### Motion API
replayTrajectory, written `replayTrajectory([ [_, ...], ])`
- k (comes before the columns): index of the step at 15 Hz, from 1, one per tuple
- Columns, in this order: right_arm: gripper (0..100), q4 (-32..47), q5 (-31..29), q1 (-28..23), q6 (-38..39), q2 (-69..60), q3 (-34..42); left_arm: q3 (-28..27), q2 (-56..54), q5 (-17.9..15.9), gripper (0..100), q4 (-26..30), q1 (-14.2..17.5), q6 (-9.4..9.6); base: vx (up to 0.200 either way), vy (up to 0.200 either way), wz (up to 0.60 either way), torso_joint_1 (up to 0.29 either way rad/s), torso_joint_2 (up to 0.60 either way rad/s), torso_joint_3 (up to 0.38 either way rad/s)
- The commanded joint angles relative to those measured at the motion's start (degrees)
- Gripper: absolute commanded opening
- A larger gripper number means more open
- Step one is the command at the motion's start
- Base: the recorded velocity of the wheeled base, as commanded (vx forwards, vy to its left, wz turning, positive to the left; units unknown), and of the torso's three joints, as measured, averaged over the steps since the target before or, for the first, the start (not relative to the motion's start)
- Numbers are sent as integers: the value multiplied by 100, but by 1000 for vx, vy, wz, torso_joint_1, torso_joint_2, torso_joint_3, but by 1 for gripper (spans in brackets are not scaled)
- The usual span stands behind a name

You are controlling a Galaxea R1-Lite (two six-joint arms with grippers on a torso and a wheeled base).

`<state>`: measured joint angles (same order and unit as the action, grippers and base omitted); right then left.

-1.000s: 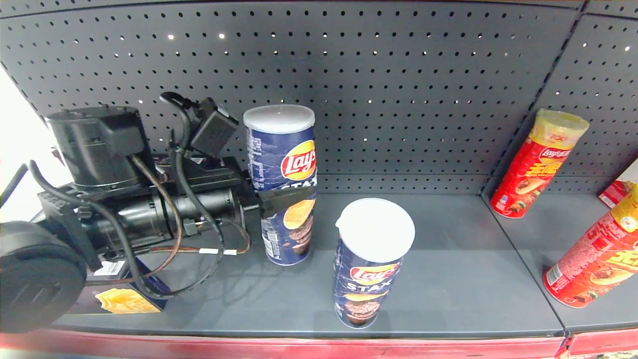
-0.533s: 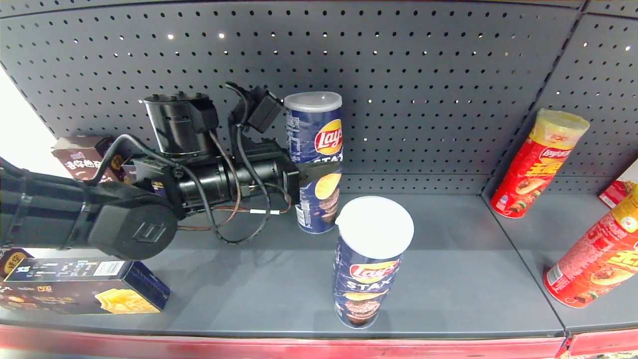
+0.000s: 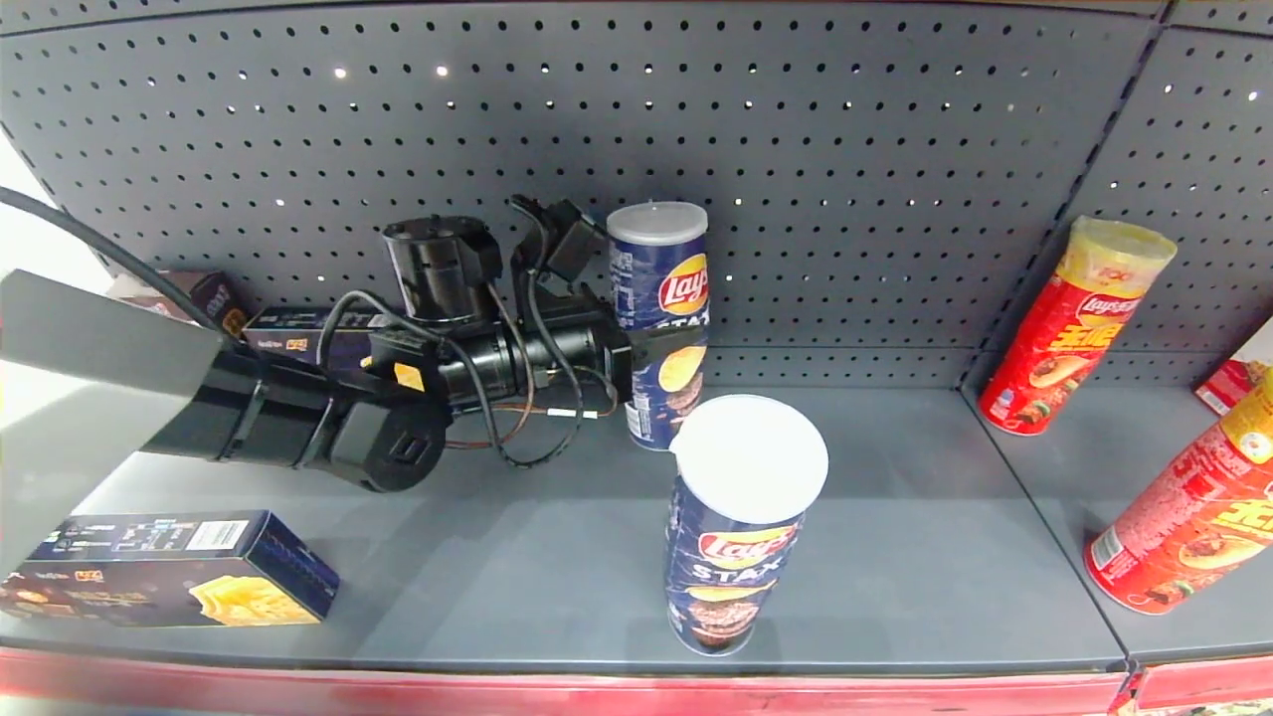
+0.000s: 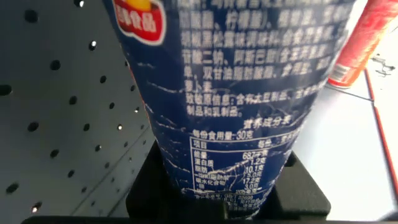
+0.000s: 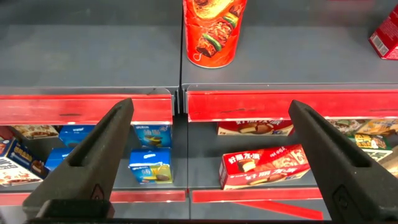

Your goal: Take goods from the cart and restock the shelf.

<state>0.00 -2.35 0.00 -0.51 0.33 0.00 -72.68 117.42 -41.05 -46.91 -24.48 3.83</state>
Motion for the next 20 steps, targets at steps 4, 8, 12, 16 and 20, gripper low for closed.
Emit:
replayTrajectory([
  [4,100,0,-2,0,-2,20,0,-361,501,-17,0,-46,75,48,0,0,0,0,0,0],
  [8,100,0,-2,0,-2,20,0,-352,580,-61,100,-169,75,30,0,0,0,0,0,0],
  [12,100,0,-2,0,-2,20,0,-88,220,-35,100,-82,75,13,0,0,0,0,0,0],
  [16,100,0,-2,0,-2,20,0,676,-580,44,100,314,75,39,0,0,0,0,0,0],
  [20,100,0,-2,0,-2,20,0,1265,-923,782,100,376,31,241,0,0,0,0,0,0],
])
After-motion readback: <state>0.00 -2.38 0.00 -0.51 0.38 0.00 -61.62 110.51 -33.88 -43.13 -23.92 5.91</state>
